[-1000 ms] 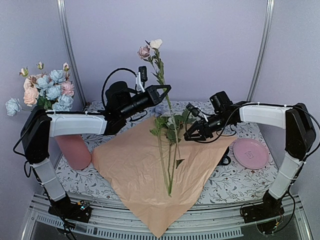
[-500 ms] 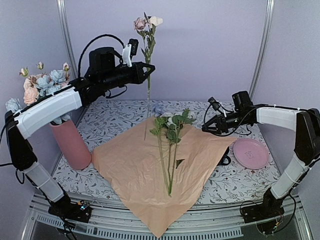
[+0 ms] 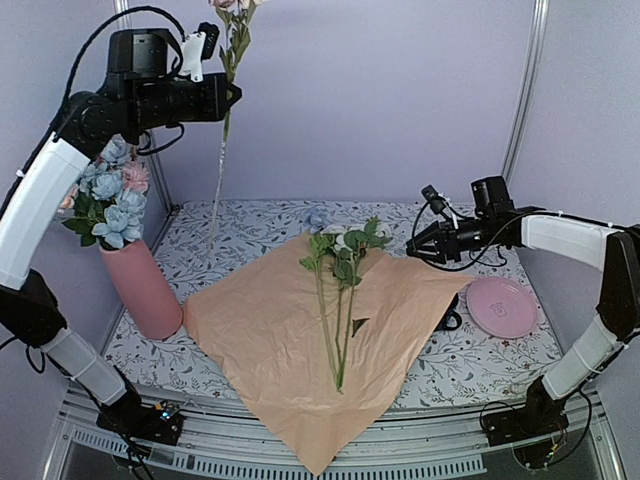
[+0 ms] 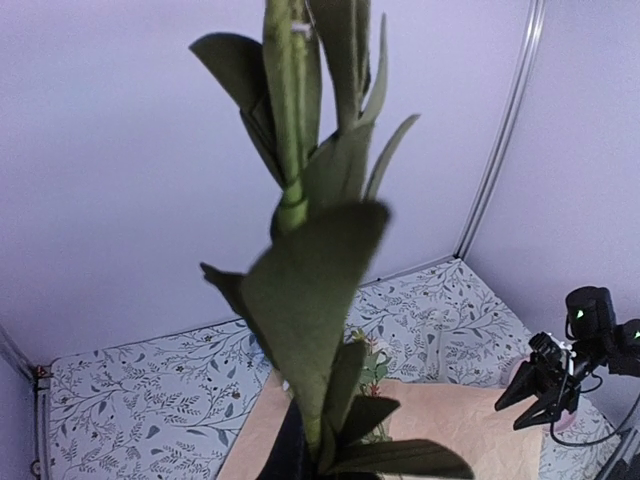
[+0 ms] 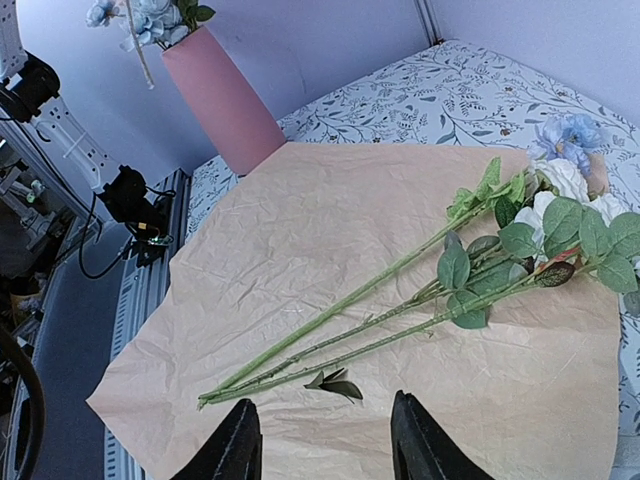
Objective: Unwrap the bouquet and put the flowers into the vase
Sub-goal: Place the fake flower in the vase.
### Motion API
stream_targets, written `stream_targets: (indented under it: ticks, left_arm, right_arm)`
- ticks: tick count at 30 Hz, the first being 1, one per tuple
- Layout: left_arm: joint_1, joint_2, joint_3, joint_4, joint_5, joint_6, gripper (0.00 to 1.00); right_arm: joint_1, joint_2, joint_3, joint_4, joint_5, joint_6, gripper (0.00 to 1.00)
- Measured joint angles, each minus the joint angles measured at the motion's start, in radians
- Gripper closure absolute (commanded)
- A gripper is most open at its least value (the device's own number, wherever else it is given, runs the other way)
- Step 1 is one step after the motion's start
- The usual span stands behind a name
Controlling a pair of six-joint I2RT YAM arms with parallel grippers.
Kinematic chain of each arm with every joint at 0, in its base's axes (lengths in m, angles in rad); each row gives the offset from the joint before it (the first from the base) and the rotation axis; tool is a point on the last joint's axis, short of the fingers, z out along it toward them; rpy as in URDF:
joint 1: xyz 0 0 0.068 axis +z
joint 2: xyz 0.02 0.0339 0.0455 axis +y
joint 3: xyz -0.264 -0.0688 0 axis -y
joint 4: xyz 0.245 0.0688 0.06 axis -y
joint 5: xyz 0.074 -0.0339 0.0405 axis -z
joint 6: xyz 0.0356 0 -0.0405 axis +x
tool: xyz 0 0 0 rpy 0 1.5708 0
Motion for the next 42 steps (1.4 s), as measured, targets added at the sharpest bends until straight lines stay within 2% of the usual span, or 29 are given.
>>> stream_targets:
  ticks: [5,13,17,24,29,35,38,42]
  left_arm:
    - [0.000,-0.062,0.032,-0.102,-0.058,0.015,1.00]
    - [0.000,-0.082,0.121,-0.293,-0.028,0.016,1.00]
    - [0.000,-0.106,0.140,-0.381,-0.070,0.014,1.00]
    - [0.000,-0.222,0.072,-0.430,-0.224,-0.012,1.00]
    - [0.000,-0.296,0.033,-0.431,-0.393,-0.056,1.00]
    - [0.000,-0.348,-0.045,-0.349,-0.592,-0.035,1.00]
    - [0.000,-0.412,-0.178,-0.206,-0.653,0.026,1.00]
    - [0.000,-0.528,-0.402,0.060,-0.704,0.156,1.00]
  right_arm:
    - [0.000,-0.014,-0.003,0.003,0.002,-0.019,0.54]
    - [0.000,-0.012,-0.004,0.001,0.003,-0.038,0.54]
    - [0.000,0.003,-0.004,-0.008,0.001,-0.048,0.54]
    - [0.000,0.037,-0.004,-0.032,-0.001,-0.053,0.54]
    - [0.000,0.040,-0.004,-0.035,-0.002,-0.057,0.54]
    - [0.000,0.043,-0.004,-0.036,-0.001,-0.058,0.54]
    - [0.000,0.047,-0.004,-0.038,-0.001,-0.061,0.54]
    - [0.000,0.050,-0.004,-0.044,-0.001,-0.069,0.54]
